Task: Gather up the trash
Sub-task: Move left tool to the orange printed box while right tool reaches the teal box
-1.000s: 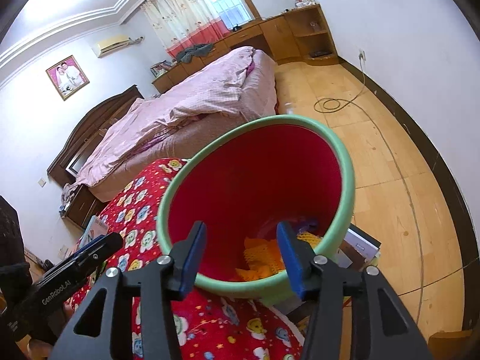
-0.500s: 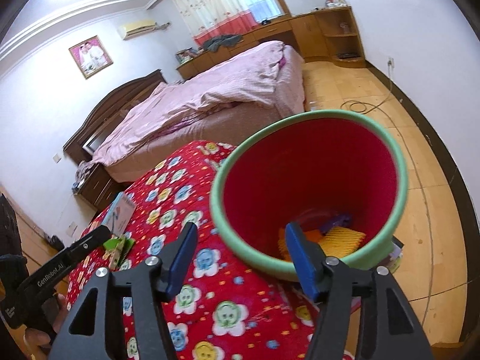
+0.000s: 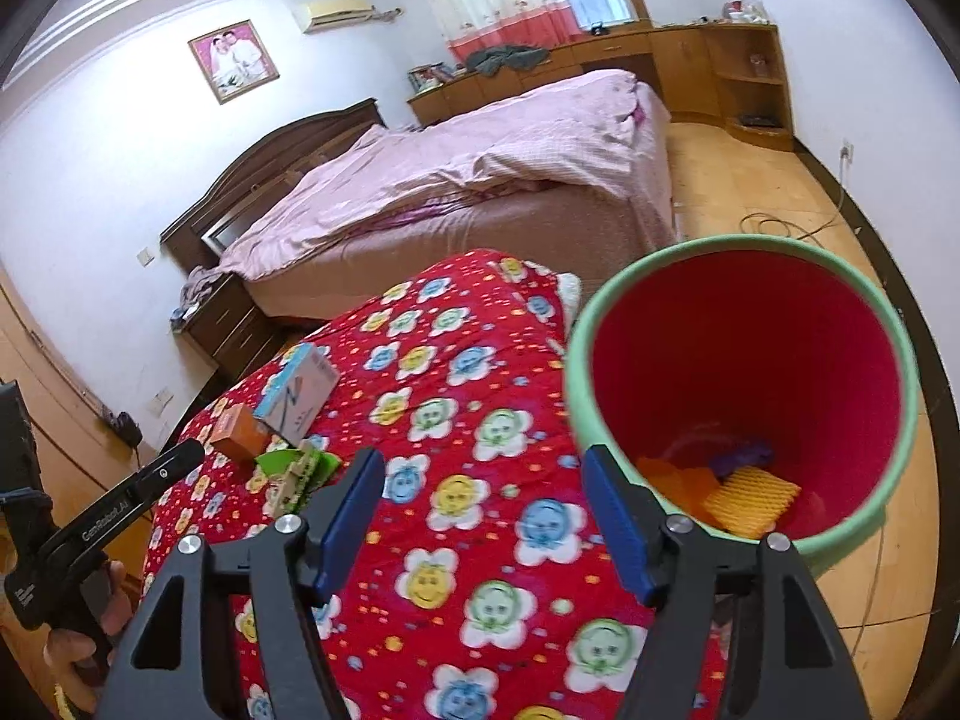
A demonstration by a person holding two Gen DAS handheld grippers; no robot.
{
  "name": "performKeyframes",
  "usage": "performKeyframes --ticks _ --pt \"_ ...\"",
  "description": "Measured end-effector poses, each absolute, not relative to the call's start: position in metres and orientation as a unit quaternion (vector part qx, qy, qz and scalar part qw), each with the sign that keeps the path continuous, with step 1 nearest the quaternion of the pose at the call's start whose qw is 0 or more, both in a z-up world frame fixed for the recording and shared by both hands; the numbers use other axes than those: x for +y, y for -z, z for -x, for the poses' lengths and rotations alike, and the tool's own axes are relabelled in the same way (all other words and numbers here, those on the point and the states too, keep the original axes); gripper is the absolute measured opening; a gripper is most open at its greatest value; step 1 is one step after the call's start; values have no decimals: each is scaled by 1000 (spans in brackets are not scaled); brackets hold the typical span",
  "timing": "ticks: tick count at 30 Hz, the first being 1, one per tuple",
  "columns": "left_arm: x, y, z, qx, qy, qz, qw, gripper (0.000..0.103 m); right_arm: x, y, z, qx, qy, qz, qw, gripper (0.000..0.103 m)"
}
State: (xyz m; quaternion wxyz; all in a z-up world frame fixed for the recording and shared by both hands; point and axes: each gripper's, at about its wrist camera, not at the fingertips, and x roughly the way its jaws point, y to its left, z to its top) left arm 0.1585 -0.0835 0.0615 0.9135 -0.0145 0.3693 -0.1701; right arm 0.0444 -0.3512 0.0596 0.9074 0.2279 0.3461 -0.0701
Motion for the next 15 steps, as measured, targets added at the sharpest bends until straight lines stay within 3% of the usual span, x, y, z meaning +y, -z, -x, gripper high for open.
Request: performKeyframes --ticks 15 --pt "-27 -40 -212 388 110 20 915 53 -309 -55 -107 378 38 -217 899 74"
